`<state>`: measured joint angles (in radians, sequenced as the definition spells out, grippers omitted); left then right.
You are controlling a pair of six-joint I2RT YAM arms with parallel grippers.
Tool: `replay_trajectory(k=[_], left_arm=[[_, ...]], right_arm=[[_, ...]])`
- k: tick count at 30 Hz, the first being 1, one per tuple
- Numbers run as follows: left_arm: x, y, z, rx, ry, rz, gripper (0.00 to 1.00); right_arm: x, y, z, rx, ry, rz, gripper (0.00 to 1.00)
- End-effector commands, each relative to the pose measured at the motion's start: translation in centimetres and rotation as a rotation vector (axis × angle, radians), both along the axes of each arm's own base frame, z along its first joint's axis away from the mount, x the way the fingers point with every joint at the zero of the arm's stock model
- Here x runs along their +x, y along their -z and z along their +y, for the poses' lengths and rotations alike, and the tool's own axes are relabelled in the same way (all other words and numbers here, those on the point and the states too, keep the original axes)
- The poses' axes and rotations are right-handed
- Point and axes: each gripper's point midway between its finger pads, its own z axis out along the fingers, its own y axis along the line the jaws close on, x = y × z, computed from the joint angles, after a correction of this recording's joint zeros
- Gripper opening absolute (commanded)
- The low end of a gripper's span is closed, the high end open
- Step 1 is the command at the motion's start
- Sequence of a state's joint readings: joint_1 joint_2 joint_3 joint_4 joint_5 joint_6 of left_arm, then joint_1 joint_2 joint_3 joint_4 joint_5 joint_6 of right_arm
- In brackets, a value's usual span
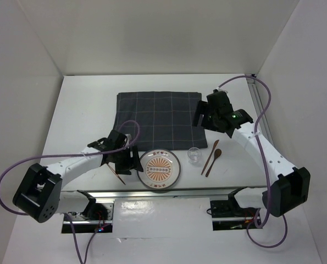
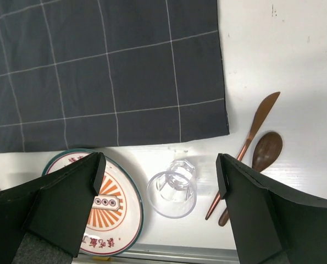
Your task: Set the dinner table for one person
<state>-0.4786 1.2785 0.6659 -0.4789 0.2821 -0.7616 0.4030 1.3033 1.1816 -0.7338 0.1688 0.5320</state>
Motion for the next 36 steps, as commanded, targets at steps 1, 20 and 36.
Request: replay_trajectory(k=[1, 20, 36], left_arm=[[1.3, -0.5, -2.2, -0.144, 0.007, -0.087, 0.79], [1.4, 2.0, -2.1, -0.153, -0.026, -0.108, 0.05], [11.6, -15.4, -1.0, -0.244, -0.079, -0.356, 0.0]], right_arm=[[-1.1, -1.9, 0.3, 0.028, -0.013, -0.044, 0.95], [-1.5, -1.9, 0.2, 0.036, 0.001, -0.034, 0.96], [0.1, -2.3, 0.0, -0.005, 0.012, -0.054, 0.96]])
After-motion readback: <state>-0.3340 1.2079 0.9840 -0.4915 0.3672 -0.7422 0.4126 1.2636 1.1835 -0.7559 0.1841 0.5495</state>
